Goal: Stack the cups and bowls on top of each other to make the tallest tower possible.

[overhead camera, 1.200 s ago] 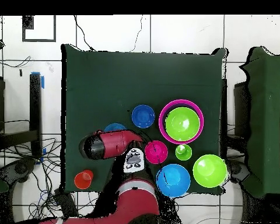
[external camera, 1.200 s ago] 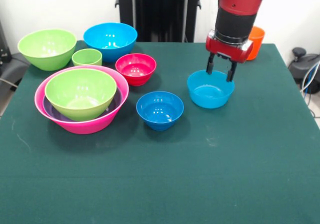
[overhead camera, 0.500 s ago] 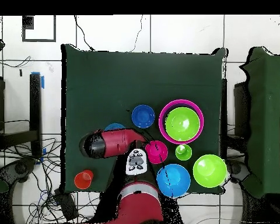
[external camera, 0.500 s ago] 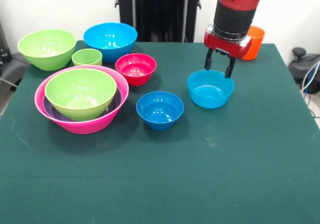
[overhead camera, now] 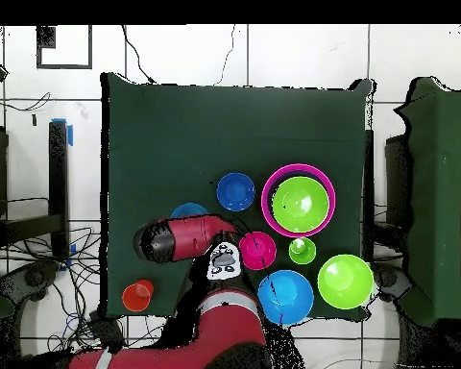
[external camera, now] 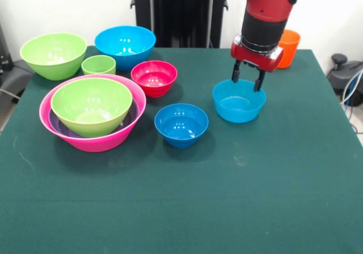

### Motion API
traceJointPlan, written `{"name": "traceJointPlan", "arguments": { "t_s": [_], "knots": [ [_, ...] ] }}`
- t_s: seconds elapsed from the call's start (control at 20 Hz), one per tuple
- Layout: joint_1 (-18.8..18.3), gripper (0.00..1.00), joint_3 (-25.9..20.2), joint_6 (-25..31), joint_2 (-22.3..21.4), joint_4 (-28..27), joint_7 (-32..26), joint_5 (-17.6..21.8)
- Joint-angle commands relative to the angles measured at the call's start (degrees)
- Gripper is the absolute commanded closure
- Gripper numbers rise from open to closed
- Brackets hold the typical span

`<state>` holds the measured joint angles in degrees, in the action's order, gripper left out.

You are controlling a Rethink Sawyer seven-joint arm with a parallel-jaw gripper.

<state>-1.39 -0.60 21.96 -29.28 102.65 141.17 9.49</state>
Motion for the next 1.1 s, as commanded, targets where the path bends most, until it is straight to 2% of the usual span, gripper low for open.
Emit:
{"name": "traceJointPlan", "arguments": {
  "t_s": [0.05, 0.4, 0.75, 1.1],
  "knots": [
    [0.38, 0.00, -5.46, -4.42, 3.57, -0.67, 4.27, -1.57],
    [0.84, 0.00, -5.62, -6.08, 4.70, -0.97, 4.99, -1.87],
    [0.93, 0.00, -8.10, -2.13, 0.05, 2.13, 5.59, -4.83],
    [0.33, 0.00, -8.53, -1.57, 0.21, 1.94, 4.53, -5.19]
  ]
}}
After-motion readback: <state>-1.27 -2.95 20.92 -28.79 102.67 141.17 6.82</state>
